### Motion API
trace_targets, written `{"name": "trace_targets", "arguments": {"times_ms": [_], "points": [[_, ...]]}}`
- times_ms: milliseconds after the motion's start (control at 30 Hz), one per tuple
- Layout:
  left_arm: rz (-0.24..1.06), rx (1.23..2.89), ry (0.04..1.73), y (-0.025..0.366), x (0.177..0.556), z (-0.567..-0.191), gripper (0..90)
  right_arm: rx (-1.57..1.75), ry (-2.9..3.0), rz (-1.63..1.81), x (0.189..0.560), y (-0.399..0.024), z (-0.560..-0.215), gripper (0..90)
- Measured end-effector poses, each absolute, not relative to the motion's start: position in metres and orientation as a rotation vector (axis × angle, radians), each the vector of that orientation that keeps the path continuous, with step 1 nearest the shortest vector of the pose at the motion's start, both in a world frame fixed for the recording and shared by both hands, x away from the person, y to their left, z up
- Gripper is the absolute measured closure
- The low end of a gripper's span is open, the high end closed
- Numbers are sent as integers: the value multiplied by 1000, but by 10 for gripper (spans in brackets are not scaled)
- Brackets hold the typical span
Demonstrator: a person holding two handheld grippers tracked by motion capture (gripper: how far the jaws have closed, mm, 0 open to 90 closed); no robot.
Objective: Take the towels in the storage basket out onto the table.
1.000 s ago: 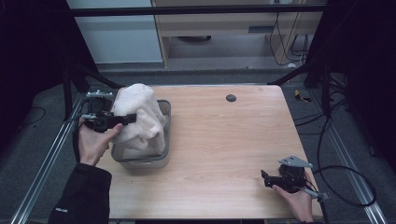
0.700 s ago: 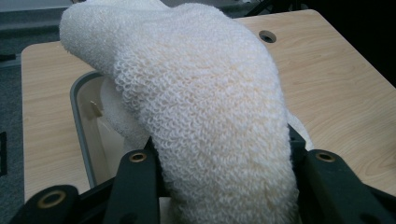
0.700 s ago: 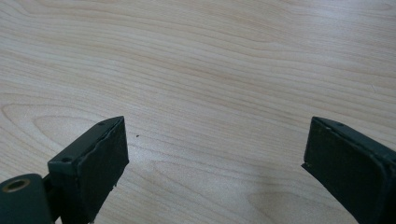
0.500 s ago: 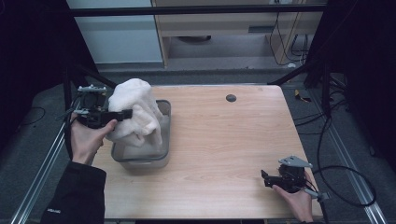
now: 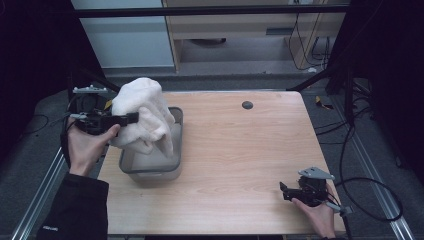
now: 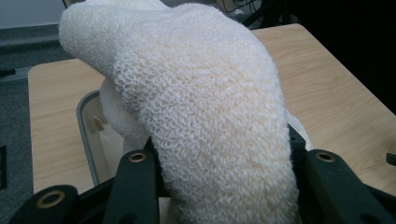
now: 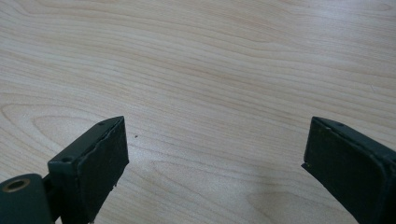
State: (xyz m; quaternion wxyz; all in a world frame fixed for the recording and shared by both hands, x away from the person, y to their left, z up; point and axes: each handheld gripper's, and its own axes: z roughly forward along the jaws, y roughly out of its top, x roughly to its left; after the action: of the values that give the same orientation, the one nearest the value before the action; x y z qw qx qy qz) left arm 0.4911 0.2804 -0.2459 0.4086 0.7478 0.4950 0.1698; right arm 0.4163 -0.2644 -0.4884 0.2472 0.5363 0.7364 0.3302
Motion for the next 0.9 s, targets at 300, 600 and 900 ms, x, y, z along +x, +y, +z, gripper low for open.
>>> {"name": "trace_targets", "arguments": {"times_ms": [300,600,900], "points": [[433,1881,1204,274,483,-232,544,1464,2008,900,416,-264,-488,64],[437,1901,1154,263,477,-223,543,1459,2005,898,416,-265,-488,64],[435,1924,1108,247,474,-215,543,1456,2008,900,416,-265,-488,64]]}}
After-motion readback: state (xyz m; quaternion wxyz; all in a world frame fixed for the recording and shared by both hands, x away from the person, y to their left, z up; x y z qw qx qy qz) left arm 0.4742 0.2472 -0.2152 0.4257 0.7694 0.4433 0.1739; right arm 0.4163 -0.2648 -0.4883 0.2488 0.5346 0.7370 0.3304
